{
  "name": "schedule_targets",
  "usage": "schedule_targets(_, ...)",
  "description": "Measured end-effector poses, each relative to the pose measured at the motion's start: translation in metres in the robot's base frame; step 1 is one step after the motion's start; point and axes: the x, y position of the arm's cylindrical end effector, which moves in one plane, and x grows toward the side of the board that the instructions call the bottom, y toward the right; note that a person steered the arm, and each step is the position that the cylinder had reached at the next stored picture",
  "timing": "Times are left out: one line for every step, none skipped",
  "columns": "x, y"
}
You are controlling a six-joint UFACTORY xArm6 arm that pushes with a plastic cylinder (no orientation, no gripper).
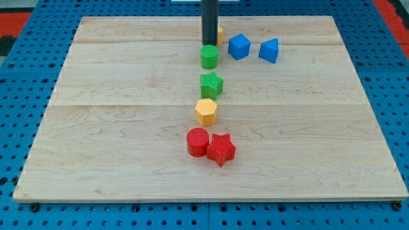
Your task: Push the blue triangle to the right of the red star
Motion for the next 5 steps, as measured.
schedule_targets(0.005, 0.015)
schedule_targets(0.035, 0.034)
schedule_targets(0.043, 0.063)
schedule_targets(0.028, 0.067)
schedule_targets(0.008, 0.096)
